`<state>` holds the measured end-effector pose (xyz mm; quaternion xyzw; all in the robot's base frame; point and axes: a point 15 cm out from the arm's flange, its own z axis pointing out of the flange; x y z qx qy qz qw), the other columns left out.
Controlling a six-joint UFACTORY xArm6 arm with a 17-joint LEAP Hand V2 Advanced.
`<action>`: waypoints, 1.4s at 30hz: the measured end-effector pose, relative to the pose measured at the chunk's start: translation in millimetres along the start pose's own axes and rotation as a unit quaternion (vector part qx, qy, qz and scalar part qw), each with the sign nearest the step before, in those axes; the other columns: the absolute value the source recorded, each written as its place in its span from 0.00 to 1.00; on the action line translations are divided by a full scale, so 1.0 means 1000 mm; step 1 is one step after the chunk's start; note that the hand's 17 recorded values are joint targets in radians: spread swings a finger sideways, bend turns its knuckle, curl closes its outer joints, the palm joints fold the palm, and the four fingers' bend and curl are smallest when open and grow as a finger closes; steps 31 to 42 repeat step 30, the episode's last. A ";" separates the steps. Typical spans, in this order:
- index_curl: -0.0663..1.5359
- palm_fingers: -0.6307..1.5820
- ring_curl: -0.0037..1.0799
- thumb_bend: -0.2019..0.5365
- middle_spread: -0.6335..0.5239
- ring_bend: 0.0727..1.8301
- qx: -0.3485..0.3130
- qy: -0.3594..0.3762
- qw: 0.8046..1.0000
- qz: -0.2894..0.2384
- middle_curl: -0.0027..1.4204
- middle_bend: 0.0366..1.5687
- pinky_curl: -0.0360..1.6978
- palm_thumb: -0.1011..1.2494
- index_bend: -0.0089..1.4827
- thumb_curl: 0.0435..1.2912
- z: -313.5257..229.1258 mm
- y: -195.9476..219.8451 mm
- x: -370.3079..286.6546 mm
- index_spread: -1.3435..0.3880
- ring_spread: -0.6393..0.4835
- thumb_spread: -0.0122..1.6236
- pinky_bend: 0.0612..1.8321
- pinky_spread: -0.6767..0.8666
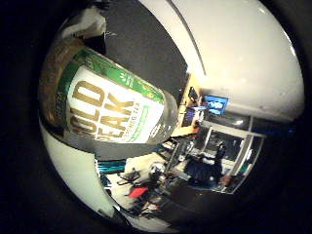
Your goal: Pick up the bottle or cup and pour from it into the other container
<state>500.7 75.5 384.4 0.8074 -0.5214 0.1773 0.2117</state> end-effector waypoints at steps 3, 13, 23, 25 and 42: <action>0.49 0.80 0.69 0.24 0.46 0.74 -0.006 0.046 0.999 -0.019 0.48 0.88 0.57 0.86 0.82 0.73 0.000 -0.011 -0.010 0.68 0.38 0.25 0.69 0.30; 0.49 0.80 0.71 0.24 0.46 0.73 -0.014 0.137 0.989 -0.053 0.48 0.88 0.58 0.86 0.82 0.73 0.003 -0.036 -0.032 0.68 0.38 0.25 0.69 0.30; 0.49 0.80 0.72 0.24 0.46 0.73 -0.016 0.171 0.983 -0.065 0.48 0.88 0.58 0.86 0.82 0.73 0.006 -0.047 -0.041 0.68 0.38 0.25 0.68 0.29; 0.49 0.80 0.72 0.24 0.46 0.73 -0.018 0.172 0.983 -0.066 0.48 0.88 0.58 0.86 0.82 0.73 0.008 -0.048 -0.043 0.68 0.38 0.25 0.68 0.29; 0.49 0.80 0.72 0.24 0.46 0.72 -0.018 0.172 0.983 -0.067 0.48 0.88 0.59 0.86 0.82 0.73 0.009 -0.048 -0.044 0.68 0.38 0.25 0.68 0.28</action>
